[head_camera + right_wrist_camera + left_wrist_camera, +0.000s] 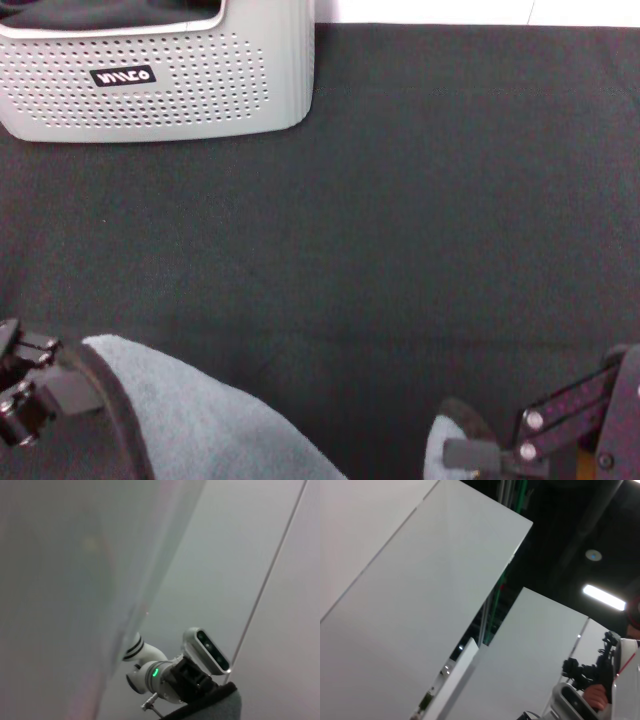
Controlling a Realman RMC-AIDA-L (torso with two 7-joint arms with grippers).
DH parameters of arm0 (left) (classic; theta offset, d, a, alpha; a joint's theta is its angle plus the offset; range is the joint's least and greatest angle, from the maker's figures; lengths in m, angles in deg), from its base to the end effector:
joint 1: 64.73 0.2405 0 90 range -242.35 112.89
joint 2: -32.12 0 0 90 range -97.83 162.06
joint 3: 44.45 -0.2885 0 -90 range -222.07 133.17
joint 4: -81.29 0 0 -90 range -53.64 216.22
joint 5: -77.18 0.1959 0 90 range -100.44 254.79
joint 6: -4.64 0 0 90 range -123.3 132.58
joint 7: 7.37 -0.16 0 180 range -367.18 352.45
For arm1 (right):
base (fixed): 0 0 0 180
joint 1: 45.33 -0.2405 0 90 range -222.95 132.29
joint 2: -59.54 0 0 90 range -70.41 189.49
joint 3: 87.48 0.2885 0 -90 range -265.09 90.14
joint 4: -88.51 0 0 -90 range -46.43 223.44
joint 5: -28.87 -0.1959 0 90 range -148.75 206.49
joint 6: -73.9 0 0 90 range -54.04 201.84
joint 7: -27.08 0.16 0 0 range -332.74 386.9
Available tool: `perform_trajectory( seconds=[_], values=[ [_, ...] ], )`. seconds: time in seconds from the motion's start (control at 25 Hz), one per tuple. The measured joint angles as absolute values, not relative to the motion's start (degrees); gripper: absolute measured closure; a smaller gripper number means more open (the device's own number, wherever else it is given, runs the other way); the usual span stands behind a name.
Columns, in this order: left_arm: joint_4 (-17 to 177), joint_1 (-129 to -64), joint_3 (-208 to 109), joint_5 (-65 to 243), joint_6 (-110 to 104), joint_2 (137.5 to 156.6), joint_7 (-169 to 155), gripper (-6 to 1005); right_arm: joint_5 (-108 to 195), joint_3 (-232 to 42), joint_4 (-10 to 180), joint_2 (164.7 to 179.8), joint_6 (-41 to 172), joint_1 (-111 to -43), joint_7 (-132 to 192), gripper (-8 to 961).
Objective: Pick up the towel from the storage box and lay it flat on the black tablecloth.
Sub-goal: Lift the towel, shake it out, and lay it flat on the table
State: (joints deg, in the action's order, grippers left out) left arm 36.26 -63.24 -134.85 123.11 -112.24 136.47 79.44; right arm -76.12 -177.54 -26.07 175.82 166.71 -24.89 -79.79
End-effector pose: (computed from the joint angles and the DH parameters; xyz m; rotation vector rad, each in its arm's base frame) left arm -0.2744 0.1498 0.0644 2.4341 0.7319 1.5821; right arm 0.1346 0.1138 0.0255 -2.7121 -0.5644 0.9481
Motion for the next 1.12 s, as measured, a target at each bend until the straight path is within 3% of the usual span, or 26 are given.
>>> perform_trajectory(
  seconds=[0.36, 1.12],
  values=[
    [38.4, -64.5, -134.4, 126.0, -112.1, 136.66, 81.2, 992, -76.2, -176.9, -22.4, 175.82, 168.1, -24.8, -79.9, 935],
    [65.8, -84.1, -132.6, 127.4, -111.5, 140.42, 68.6, 991, -76.1, -174.7, -4.5, 175.63, 158.0, -32.7, -86.5, 935]
  ],
)
